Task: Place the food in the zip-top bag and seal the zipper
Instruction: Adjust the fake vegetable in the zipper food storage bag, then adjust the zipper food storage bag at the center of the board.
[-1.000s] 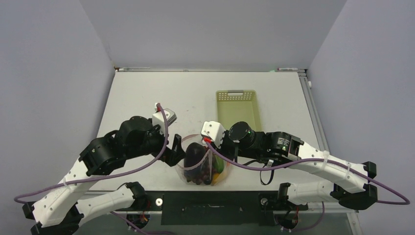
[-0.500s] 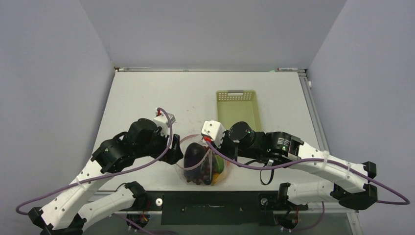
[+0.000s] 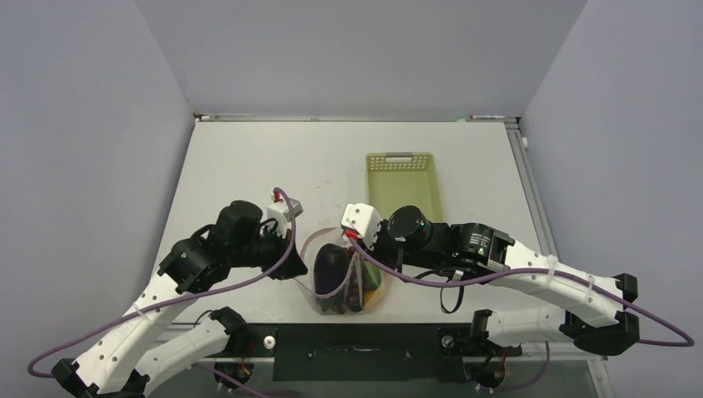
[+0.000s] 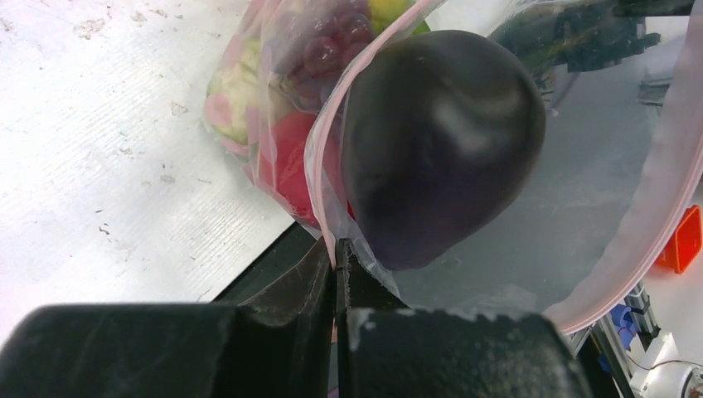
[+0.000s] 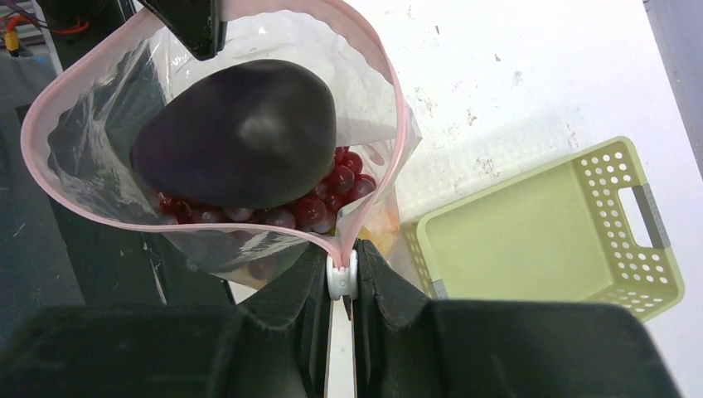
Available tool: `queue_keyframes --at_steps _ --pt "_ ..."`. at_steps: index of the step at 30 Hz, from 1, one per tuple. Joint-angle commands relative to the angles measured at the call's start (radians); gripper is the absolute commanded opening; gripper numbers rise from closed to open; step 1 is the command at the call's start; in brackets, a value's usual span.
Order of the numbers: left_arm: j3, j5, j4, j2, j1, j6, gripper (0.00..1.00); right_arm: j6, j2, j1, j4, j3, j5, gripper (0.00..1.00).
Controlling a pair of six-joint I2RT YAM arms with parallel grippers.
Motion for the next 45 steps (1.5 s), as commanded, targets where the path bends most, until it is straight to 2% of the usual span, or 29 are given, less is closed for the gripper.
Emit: queue_keyframes --at_steps 1,10,15,17,21,26,28,36,45 --pt "0.092 -0.002 -0.002 0.011 0.004 0.019 0.0 0.019 -0.031 0.008 0.111 0.005 0.05 0.08" --pt "0.553 -0.283 -0.162 0.144 0.005 0.108 0.0 0.039 -0.006 0.006 0.161 0.041 0.192 0.05" --pt "0.72 -0.313 -0.193 0.204 0.004 0.13 0.0 0.047 -0.007 0.004 0.207 0.03 0.208 0.05" --pt "0.703 -0.309 -0.183 0.204 0.005 0.131 0.0 0.052 -0.023 0.005 0.261 -0.016 0.212 0.05" --pt "0.544 -0.311 -0.13 0.177 0.004 0.112 0.0 0.069 -0.04 -0.009 0.373 -0.121 0.213 0.05" --pt "0.323 -0.341 -0.037 0.134 0.007 0.069 0.0 0.092 0.007 -0.083 0.423 -0.199 0.16 0.05" --pt "0.285 -0.353 -0.028 0.135 0.011 0.059 0.0 0.104 0.034 -0.125 0.415 -0.201 0.126 0.05" --pt "0.337 -0.387 -0.037 0.122 0.014 0.072 0.0 0.08 0.024 -0.148 0.428 -0.186 0.074 0.06" --pt "0.357 -0.43 0.018 0.051 0.015 0.057 0.0 0.02 -0.047 -0.148 0.485 -0.207 -0.034 0.14"
